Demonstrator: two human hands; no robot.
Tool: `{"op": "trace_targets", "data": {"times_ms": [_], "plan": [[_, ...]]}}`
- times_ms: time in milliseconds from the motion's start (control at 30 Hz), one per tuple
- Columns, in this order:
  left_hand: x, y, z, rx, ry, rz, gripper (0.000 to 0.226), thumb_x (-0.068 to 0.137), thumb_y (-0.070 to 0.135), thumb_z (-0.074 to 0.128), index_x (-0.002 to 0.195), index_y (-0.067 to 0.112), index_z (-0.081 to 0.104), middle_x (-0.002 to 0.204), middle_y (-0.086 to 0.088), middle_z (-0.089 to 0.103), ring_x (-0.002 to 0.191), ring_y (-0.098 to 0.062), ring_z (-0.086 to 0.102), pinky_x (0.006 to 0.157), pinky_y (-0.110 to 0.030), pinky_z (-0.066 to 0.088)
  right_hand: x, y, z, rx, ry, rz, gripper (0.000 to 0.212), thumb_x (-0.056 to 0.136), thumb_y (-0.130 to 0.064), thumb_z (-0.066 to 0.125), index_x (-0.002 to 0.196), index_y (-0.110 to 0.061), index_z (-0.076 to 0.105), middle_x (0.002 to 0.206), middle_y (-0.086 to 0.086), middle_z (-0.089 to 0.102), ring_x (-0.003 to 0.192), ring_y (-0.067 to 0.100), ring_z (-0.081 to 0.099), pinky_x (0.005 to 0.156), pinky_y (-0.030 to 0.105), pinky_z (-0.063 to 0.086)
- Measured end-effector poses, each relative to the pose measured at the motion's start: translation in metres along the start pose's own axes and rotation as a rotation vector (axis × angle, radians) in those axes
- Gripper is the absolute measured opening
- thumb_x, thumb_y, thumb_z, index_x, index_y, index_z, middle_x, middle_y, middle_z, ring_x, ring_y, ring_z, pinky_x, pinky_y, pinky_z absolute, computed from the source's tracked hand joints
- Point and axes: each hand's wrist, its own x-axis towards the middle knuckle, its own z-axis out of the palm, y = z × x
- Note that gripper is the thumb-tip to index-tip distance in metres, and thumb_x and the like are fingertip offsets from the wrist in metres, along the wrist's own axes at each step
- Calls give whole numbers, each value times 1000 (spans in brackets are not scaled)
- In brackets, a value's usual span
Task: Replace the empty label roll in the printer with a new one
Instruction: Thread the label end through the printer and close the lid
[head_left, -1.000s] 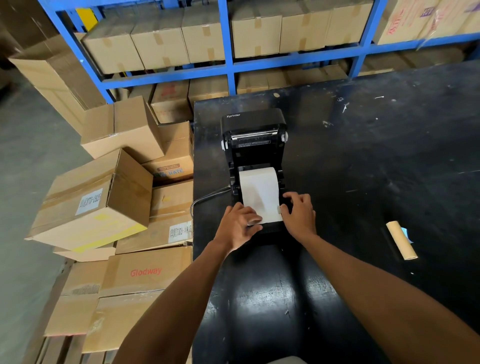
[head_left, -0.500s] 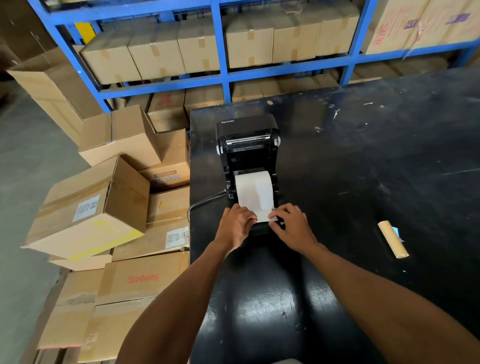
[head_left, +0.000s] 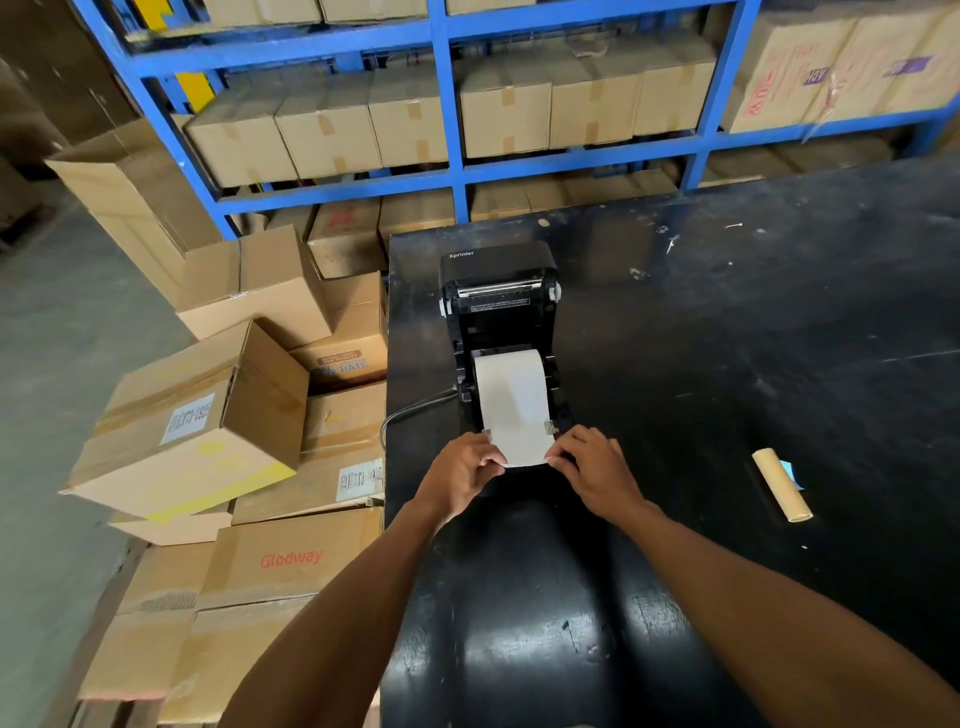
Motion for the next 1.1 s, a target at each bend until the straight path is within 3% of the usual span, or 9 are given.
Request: {"op": "trace_targets", "data": {"times_ms": [100, 267, 400, 567, 767, 967, 1100], "plan": [[-8, 3, 2, -38, -24, -12, 15, 91, 3, 70, 101, 6, 79, 103, -10, 75, 94, -22, 70, 81, -21, 51, -9, 2, 1, 17, -18, 6, 14, 96, -28, 57, 97, -23, 70, 102, -7, 59, 98, 14, 55, 88, 34, 38], [-20, 3, 8, -60, -44, -48, 16, 92, 5, 69, 103, 8, 80, 100, -7, 76, 88, -17, 71, 75, -2, 43, -22, 4, 3, 102, -52, 9, 14, 96, -26, 58, 95, -19, 69, 98, -9, 55, 89, 14, 59, 79, 33, 51], [-28, 1, 13, -40, -71, -31, 19, 93, 4, 66, 106, 9, 79, 103, -6, 75, 90, -15, 70, 81, -17, 53, -30, 8, 7, 115, -49, 2, 14, 97, -27, 56, 95, -20, 68, 99, -9, 55, 86, 12, 59, 76, 31, 51], [-32, 0, 17, -37, -90, -41, 23, 91, -1, 62, 105, 7, 79, 102, -8, 75, 88, -16, 69, 80, -13, 49, -34, 12, 11, 117, -60, -4, 15, 97, -29, 55, 94, -21, 67, 96, -11, 52, 84, 11, 58, 75, 33, 52], [-29, 0, 15, 15, -166, -5, 23, 93, 3, 60, 107, 8, 77, 105, -7, 73, 90, -20, 69, 85, -33, 57, -35, 15, 15, 97, -84, -21, 15, 97, -32, 54, 95, -23, 66, 98, -12, 52, 85, 9, 58, 75, 33, 52], [-24, -4, 16, 89, -278, 39, 23, 92, 4, 61, 109, 9, 77, 103, -8, 72, 91, -22, 67, 80, -29, 54, -33, 19, 17, 49, -149, -60, 12, 95, -33, 56, 95, -24, 65, 100, -14, 51, 84, 8, 58, 76, 34, 54], [-12, -5, 7, 102, -353, 93, 23, 92, 32, 65, 107, 19, 76, 102, 1, 74, 89, -13, 67, 78, -27, 56, -30, 22, 10, 31, -146, -108, 21, 88, -51, 54, 95, -33, 62, 98, -17, 49, 71, 5, 56, 66, 27, 51]]}}
